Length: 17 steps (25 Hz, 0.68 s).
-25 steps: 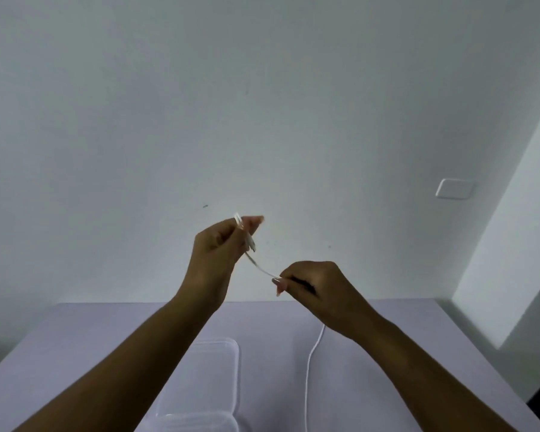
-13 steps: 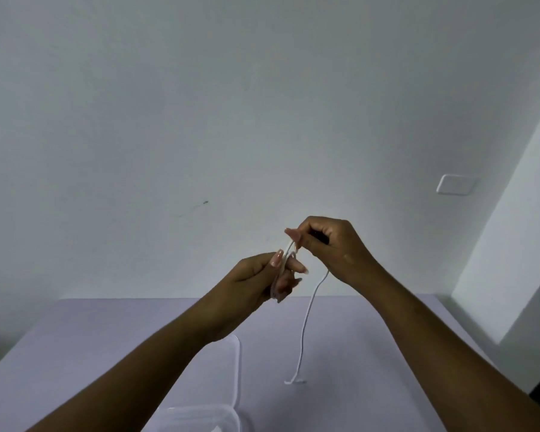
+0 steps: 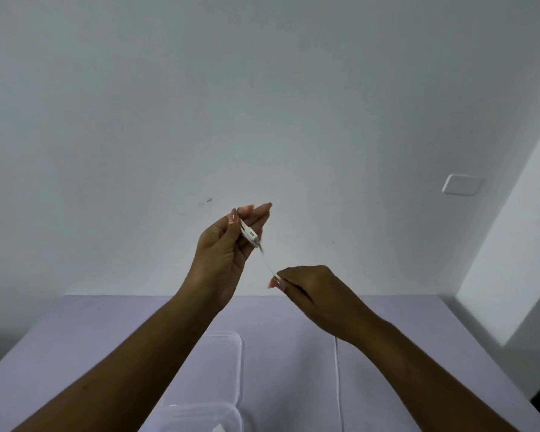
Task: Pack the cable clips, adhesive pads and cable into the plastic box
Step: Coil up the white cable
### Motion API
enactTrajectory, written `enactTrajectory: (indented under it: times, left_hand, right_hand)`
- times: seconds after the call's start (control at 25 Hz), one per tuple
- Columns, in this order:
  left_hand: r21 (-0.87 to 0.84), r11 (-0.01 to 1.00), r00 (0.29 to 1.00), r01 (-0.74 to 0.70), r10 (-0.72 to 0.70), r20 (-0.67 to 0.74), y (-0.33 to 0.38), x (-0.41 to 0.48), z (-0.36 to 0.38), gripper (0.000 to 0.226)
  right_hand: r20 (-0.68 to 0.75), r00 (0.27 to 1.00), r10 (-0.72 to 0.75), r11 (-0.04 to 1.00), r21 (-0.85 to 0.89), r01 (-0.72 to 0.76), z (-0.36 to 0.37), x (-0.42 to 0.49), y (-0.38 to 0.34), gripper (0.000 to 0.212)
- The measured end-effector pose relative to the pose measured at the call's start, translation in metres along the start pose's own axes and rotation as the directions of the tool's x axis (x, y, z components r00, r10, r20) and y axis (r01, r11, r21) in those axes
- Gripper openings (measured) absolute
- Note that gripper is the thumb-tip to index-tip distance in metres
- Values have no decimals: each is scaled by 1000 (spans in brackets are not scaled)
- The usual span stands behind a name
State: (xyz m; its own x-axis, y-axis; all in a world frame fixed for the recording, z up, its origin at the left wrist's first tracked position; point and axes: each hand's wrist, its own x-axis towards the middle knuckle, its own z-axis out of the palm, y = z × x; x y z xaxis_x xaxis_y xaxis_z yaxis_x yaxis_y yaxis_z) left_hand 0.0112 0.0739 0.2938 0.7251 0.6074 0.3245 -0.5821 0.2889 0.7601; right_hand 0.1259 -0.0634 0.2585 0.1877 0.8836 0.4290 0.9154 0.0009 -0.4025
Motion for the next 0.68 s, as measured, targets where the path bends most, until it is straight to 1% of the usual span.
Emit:
enactTrajectory:
  times: [0.04,0.08,0.12,0.16,0.2,0.24,0.28,0.32,0.36,0.48,0.52,0.6,0.68]
  left_hand:
    - [92,995,1000,-23,24,-4,-2,-1,-2,30]
    - [218,975,999,-47,45,11,-4,-3,-2,31]
    - [386,919,997,-79,67,45,-6,-5,-3,31]
    - [569,813,991,-127,86,98,-9,-6,-4,32]
    - [716,675,982,-181,86,168,-11,-9,-4,32]
    - [807,546,970,-227,55,235,-12,-11,-5,32]
    - [851,460,959,-252,4,282,-14,-14,-6,35]
    - [865,434,951,-250,-57,303,-15,-16,-7,38]
    - [857,466,944,-219,-119,306,-17,-20,-9,40]
    - [717,697,905,-37,-282,320,-17,-31,-10,44]
    - [656,754,883,23,-324,341,-15,-34,-10,46]
    - [534,839,841,109,-364,400,-12,-35,-7,47]
    - [337,915,831,221,-358,426,-12,-35,-3,41]
  right_hand:
    - [24,1000,-18,999,-30,19,-2,0,-5,35]
    - [39,998,-45,998,-52,47,-6,1,-10,36]
    - [45,996,-76,995,-64,79,-11,2,-15,37]
    - [41,993,-106,992,-63,109,-16,4,-19,35]
    - [29,991,-132,990,-49,133,-24,6,-22,31]
    - [13,989,-146,989,-24,146,-32,8,-23,28]
    - [0,989,-145,989,2,145,-40,11,-22,25]
    - [-10,991,-134,991,25,134,-48,14,-20,24]
    - [-21,993,-116,992,48,117,-54,17,-17,23]
    - [-85,995,-58,986,154,70,-65,27,-5,26]
    - [-102,994,-34,979,197,54,-65,30,-1,27]
    - [-121,992,34,958,285,2,-60,33,7,27]
    - [-149,983,108,943,328,-53,-51,32,14,30]
